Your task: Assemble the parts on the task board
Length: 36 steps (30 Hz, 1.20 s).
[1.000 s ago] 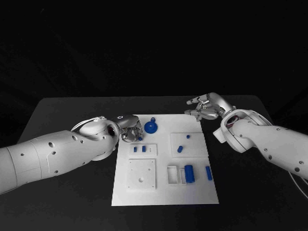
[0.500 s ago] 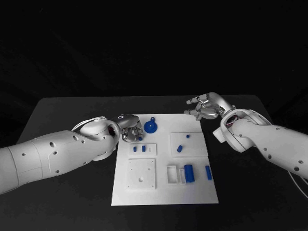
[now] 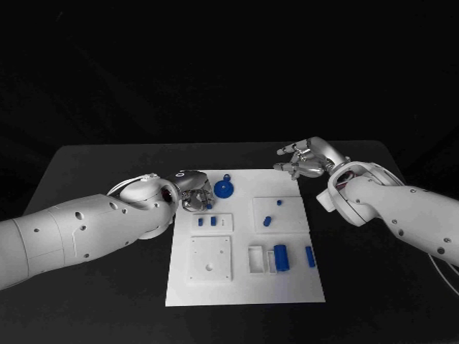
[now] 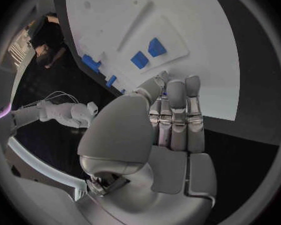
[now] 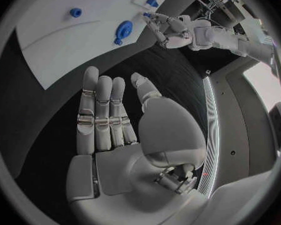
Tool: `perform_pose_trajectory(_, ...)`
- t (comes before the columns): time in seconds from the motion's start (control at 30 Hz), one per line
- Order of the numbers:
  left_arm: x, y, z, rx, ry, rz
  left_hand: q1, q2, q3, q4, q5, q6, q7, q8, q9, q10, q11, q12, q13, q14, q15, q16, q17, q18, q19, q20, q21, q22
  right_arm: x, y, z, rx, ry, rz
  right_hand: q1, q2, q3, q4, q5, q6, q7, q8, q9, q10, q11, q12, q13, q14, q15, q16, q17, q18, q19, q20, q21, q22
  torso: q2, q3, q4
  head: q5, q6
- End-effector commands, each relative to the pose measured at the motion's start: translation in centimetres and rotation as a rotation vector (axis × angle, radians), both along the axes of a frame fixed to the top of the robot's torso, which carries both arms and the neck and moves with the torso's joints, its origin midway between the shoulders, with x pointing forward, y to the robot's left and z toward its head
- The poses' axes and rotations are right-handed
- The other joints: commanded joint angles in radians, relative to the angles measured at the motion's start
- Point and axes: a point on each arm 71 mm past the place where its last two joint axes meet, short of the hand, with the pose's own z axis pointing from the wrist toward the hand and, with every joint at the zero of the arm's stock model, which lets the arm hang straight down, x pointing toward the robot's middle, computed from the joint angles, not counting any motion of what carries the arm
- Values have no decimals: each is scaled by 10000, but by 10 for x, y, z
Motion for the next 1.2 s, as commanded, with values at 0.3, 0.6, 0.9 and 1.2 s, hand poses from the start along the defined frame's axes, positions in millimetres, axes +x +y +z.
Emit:
perform_pose_trajectory(0.3, 1, -3, -2, 246, 152, -12, 13, 84, -12, 102, -10, -103, 54, 18, 6, -94, 53, 45, 9, -8, 16, -98, 11, 96, -12, -53, -75, 210, -1, 2, 0, -22, 30, 191, 54, -32, -3, -22, 27, 124, 79, -3, 14, -171, -67, 37, -36, -69, -19, 40, -38, -182, 29, 22, 59, -56, -4, -6, -1, -1, -7)
perform_pose_trajectory(0.6, 0, -5, -6, 474, 466, -111, 76, 84, -255, 68, -44, -189, 84, 23, 6, -204, 82, 46, 11, -80, 45, -108, 16, 106, -101, -14, -59, 220, -1, 2, 0, -29, 45, 212, 54, -32, -3, -22, 27, 124, 79, -3, 14, -171, -67, 37, -36, -69, -19, 40, -38, -182, 29, 22, 59, -56, -2, -6, 1, -5, -33)
perform_pose_trajectory(0.9, 0, -2, -8, 512, 470, -65, 112, 36, -407, -12, -53, -787, 101, -2, -33, -253, 85, 44, 11, -131, 58, -108, 5, 87, -134, 2, -55, 214, -1, 2, 0, -30, 44, 216, 54, -32, -3, -22, 27, 124, 79, -3, 14, -171, -67, 37, -36, -69, -19, 40, -38, -182, 29, 22, 59, -56, -5, -7, 3, -3, -24)
perform_pose_trajectory(1.2, 0, -2, -7, 407, 359, -77, 103, -99, -408, -65, -166, -1307, 11, 1, -34, -237, 58, 47, 13, -138, 43, -122, -13, 61, -137, -5, -45, 209, -1, 2, 0, -30, 46, 215, 55, -33, -5, -24, 28, 122, 79, -3, 14, -174, -66, 42, -50, -74, -18, 47, -54, -183, 25, 22, 71, -79, -2, -10, 6, 3, -38)
